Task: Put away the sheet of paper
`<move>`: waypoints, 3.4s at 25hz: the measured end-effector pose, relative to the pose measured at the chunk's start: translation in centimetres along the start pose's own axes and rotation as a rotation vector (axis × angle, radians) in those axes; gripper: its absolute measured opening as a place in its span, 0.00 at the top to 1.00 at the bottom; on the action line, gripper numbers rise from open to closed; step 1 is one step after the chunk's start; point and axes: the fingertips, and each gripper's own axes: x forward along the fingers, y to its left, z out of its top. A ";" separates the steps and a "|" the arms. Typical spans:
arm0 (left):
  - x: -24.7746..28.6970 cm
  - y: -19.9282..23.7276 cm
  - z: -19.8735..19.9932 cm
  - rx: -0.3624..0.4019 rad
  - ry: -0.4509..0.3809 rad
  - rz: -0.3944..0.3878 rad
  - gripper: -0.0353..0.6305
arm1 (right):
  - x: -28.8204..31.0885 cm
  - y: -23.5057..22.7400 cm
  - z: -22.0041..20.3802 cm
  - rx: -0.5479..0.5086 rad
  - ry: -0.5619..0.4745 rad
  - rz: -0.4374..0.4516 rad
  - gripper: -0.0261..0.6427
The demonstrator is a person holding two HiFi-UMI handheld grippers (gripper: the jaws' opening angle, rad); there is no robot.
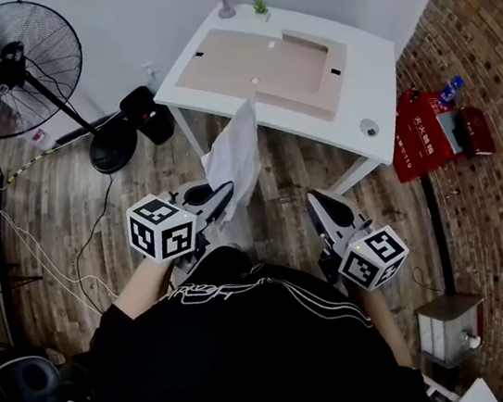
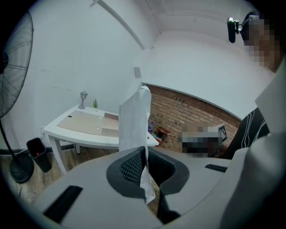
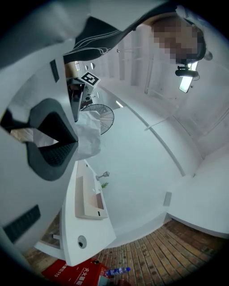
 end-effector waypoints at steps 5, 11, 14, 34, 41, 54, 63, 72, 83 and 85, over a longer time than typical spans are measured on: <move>0.9 3.8 2.7 0.049 -0.013 0.006 0.90 | 3.2 -1.6 1.3 -0.016 -0.009 -0.010 0.96; 2.9 9.9 7.0 0.053 -0.027 -0.053 0.90 | 8.7 -4.9 3.8 0.004 -0.020 -0.053 0.96; 3.8 12.9 9.5 0.069 -0.026 -0.092 0.90 | 11.7 -6.4 5.6 0.004 -0.019 -0.082 0.96; 10.4 25.1 21.6 -0.061 -0.059 -0.385 0.90 | 22.5 -12.6 11.4 -0.011 -0.066 -0.263 0.96; 12.8 25.6 24.5 -0.096 -0.070 -0.492 0.90 | 22.5 -14.7 12.1 0.001 -0.092 -0.338 0.96; 17.8 25.8 26.7 -0.273 -0.094 -0.672 0.90 | 22.1 -18.0 11.9 0.040 -0.104 -0.411 0.96; 23.4 32.9 21.6 -0.396 0.073 -0.572 0.90 | 23.3 -20.2 11.2 0.072 -0.091 -0.414 0.96; 26.9 38.8 17.1 -0.392 0.257 -0.464 0.90 | 24.1 -22.2 11.2 0.089 -0.076 -0.432 0.96; 29.3 40.3 13.3 -0.246 0.450 -0.339 0.90 | 22.7 -24.4 11.3 0.104 -0.062 -0.417 0.96; 29.7 40.1 13.1 -0.219 0.473 -0.320 0.90 | 22.3 -25.2 11.4 0.106 -0.054 -0.408 0.96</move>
